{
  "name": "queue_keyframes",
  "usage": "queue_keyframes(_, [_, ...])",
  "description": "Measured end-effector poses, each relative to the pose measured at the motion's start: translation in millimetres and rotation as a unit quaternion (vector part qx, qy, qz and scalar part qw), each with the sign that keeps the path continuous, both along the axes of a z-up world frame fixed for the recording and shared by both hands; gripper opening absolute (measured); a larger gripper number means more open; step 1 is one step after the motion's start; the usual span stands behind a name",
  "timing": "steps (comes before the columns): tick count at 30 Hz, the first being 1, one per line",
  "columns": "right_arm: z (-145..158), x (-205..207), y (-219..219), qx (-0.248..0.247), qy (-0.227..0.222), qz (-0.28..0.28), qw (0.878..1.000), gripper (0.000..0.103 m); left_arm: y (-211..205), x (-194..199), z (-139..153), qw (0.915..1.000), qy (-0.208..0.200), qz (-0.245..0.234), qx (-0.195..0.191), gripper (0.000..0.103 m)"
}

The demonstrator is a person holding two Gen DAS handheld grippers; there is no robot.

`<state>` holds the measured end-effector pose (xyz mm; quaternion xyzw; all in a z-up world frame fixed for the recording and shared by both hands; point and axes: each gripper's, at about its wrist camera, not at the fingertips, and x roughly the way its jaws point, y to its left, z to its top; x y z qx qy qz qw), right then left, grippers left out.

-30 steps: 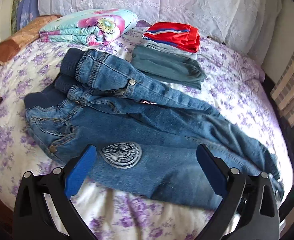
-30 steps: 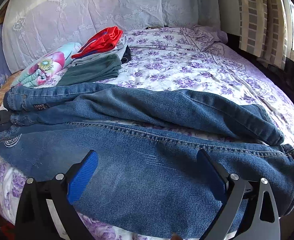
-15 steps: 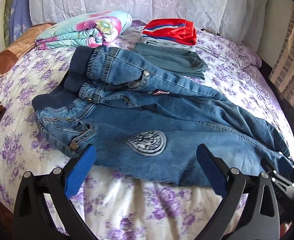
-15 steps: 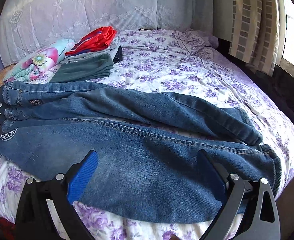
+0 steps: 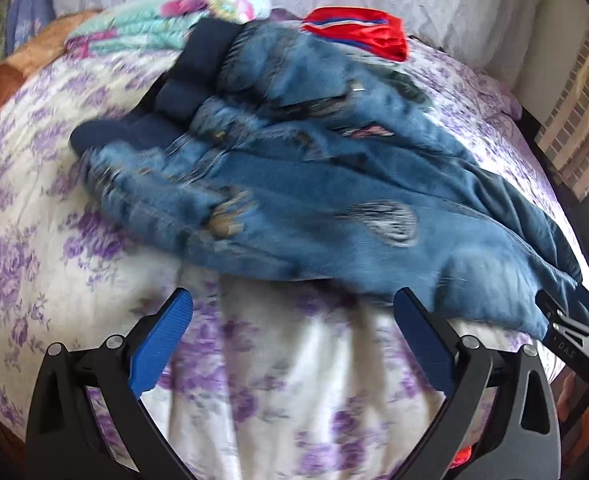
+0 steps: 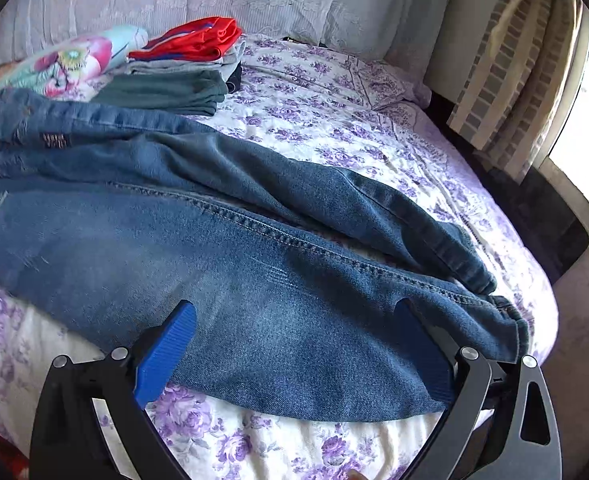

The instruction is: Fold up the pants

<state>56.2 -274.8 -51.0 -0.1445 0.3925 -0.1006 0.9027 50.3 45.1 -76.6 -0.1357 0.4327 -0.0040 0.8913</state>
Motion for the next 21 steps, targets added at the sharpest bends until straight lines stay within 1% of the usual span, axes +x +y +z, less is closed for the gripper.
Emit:
queue_keyframes(1, [-1, 0, 2, -0.008, -0.001, 0.000, 1.000, 0.099, 5, 0, -3, 0.9999, 0.003, -0.002, -0.013, 0.098])
queue_keyframes(2, [-1, -1, 4, -0.015, -0.004, 0.000, 1.000, 0.099, 12, 3, -10, 0.9992, 0.012, -0.008, -0.038, 0.098])
queue_keyframes(4, [-3, -2, 8, -0.034, -0.005, 0.001, 0.999, 0.099, 19, 7, -17, 0.9979, 0.017, -0.010, -0.062, 0.098])
queue_keyframes(8, [-6, -6, 11, -0.061, -0.009, -0.002, 0.998, 0.099, 22, 18, -18, 0.9971, 0.006, -0.011, -0.075, 0.098])
queue_keyframes(11, [-9, -7, 9, -0.063, -0.006, -0.004, 0.998, 0.099, 25, 31, -19, 0.9952, 0.008, -0.004, -0.097, 0.098])
queue_keyframes(14, [-11, -8, 5, -0.064, -0.004, -0.005, 0.998, 0.099, 29, 43, -17, 0.9908, 0.013, 0.001, -0.135, 0.098])
queue_keyframes(15, [-11, -8, 4, -0.061, -0.004, -0.003, 0.998, 0.099, 31, 47, -17, 0.9881, 0.014, 0.002, -0.153, 0.098])
queue_keyframes(17, [-7, -10, -3, -0.034, -0.007, 0.011, 0.999, 0.099, 35, 50, -17, 0.9828, 0.016, 0.002, -0.184, 0.098])
queue_keyframes(18, [-3, -14, -12, 0.015, -0.007, 0.034, 0.999, 0.099, 38, 49, -16, 0.9783, 0.016, 0.001, -0.206, 0.098])
queue_keyframes(19, [-1, -15, -19, 0.050, -0.002, 0.048, 0.998, 0.099, 41, 48, -15, 0.9755, 0.014, 0.000, -0.220, 0.098])
queue_keyframes(20, [0, -18, -36, 0.122, 0.015, 0.070, 0.990, 0.099, 45, 44, -14, 0.9717, 0.011, -0.001, -0.236, 0.098])
queue_keyframes(21, [-2, -19, -49, 0.166, 0.028, 0.072, 0.983, 0.099, 50, 38, -14, 0.9667, 0.006, -0.004, -0.256, 0.098])
